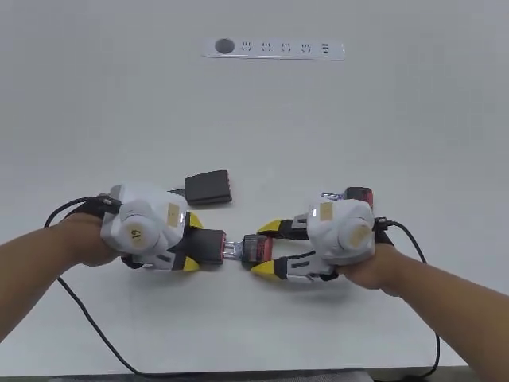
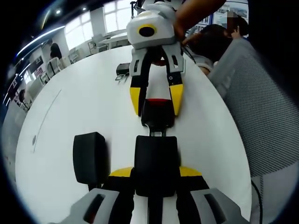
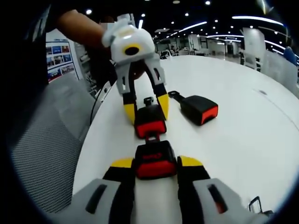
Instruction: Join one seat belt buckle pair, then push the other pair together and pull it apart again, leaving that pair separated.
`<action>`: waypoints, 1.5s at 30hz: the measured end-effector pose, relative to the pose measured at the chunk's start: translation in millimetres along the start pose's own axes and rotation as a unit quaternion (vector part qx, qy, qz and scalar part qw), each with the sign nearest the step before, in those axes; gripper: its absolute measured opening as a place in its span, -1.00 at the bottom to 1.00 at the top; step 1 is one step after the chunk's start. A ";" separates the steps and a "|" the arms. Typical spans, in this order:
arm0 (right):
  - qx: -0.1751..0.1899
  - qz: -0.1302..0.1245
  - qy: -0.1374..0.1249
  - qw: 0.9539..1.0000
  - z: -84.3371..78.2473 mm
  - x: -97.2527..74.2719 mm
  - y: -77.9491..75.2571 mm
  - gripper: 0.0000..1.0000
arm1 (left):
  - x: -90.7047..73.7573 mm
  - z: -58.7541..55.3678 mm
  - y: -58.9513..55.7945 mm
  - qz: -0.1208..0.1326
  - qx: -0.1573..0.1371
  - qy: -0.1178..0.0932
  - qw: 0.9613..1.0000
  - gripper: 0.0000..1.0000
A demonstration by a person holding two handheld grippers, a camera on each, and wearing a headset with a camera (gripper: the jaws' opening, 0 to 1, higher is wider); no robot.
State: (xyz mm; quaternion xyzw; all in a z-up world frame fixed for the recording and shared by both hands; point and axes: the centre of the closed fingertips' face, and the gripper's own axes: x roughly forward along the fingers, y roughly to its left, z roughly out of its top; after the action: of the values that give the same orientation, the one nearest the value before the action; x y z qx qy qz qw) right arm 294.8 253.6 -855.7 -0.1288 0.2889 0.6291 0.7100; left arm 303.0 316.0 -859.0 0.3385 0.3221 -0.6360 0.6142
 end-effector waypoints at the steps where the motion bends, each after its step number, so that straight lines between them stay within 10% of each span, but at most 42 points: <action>1: -0.009 0.001 0.006 1.000 0.3 0.0 -0.2 -0.29 | -0.3 -0.2 -0.1 0.000 0.000 0.000 1.000 -0.29; 45: -0.005 -0.008 0.028 1.000 8.4 14.7 -1.0 -0.30 | 0.3 0.3 -1.7 -0.001 -0.002 -0.003 1.000 -0.29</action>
State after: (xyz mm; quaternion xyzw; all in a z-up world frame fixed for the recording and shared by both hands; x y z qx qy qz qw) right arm 298.5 270.1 -857.6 -0.1521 0.3040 0.6210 0.7063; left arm 301.3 315.7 -859.1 0.3351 0.3215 -0.6371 0.6151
